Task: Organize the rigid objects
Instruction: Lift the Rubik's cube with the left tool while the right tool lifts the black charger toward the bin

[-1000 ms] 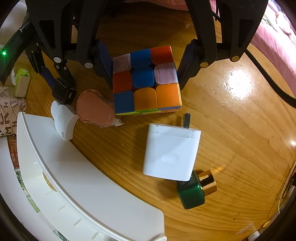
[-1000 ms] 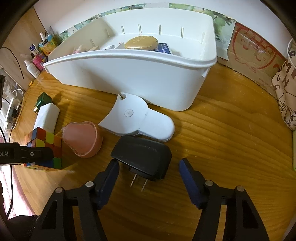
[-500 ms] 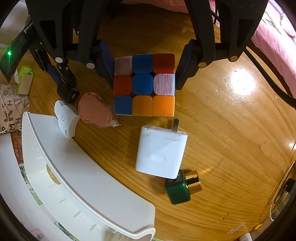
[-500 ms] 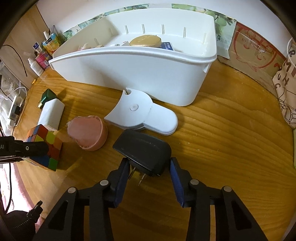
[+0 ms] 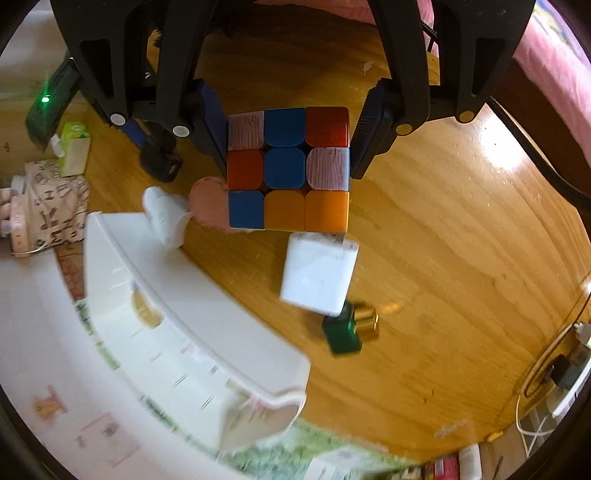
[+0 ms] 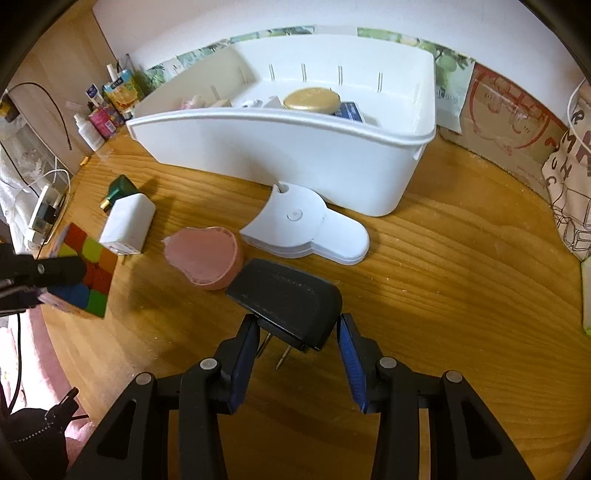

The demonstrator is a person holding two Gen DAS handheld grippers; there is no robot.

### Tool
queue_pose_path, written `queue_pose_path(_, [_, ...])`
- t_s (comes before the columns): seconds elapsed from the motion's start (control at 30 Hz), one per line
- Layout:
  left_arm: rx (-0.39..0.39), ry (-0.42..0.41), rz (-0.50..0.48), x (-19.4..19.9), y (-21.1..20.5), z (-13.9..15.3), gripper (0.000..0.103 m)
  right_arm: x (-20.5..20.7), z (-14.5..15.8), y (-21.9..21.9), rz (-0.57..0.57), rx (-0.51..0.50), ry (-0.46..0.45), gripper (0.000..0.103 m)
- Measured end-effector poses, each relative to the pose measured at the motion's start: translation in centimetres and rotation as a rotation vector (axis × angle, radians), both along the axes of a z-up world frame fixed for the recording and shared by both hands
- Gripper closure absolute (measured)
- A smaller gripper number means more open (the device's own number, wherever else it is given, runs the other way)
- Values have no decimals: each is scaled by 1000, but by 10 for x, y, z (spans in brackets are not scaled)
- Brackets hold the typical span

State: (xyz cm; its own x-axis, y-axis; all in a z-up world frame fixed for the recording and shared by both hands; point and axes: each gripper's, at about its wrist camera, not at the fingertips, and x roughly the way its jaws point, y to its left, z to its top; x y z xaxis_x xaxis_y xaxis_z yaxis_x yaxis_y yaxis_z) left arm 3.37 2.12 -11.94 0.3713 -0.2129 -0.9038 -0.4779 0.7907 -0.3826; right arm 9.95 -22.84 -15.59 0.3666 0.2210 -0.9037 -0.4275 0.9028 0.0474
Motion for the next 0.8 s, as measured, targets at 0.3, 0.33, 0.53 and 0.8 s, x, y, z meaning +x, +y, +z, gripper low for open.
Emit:
queue_pose_path(0.3, [-7, -219, 25, -23, 3, 34, 39, -20, 22, 0, 23, 34, -87, 59])
queue_pose_path(0.33, [-11, -239, 25, -23, 2, 36, 39, -22, 25, 0, 28, 41, -100, 59])
queue_pose_path(0.53, [-9, -357, 20, -28, 1, 54, 39, -36, 41, 6, 56, 70, -181, 59])
queue_pose_path(0.8, [19, -447, -5, -27, 6, 73, 39, -48, 57, 12, 71, 77, -276, 59])
